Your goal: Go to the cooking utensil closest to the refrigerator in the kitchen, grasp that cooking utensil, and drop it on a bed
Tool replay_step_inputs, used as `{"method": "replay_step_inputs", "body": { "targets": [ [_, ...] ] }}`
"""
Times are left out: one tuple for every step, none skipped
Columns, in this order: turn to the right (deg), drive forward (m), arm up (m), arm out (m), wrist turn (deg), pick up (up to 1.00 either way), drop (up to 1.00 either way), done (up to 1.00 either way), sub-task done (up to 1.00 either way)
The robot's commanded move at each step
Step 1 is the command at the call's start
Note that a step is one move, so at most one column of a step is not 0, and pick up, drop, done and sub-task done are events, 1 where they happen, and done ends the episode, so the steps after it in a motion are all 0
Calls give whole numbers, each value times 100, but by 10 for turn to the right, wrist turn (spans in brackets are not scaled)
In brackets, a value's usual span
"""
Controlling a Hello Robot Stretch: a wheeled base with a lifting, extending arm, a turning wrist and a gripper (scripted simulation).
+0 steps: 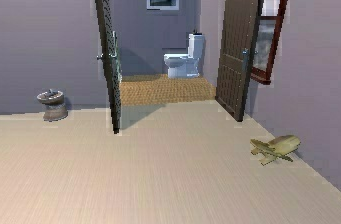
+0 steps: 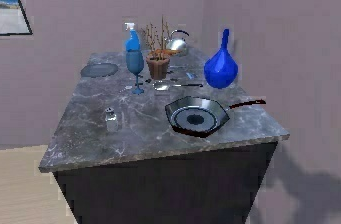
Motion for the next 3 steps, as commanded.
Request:
{"method": "replay_step_inputs", "body": {
  "targets": [
    [0,0,38,0,0,0,0,0,0],
    [0,0,0,36,0,0,0,0,0],
    [0,0,0,0,450,0,0,0,0]
  ]
}}
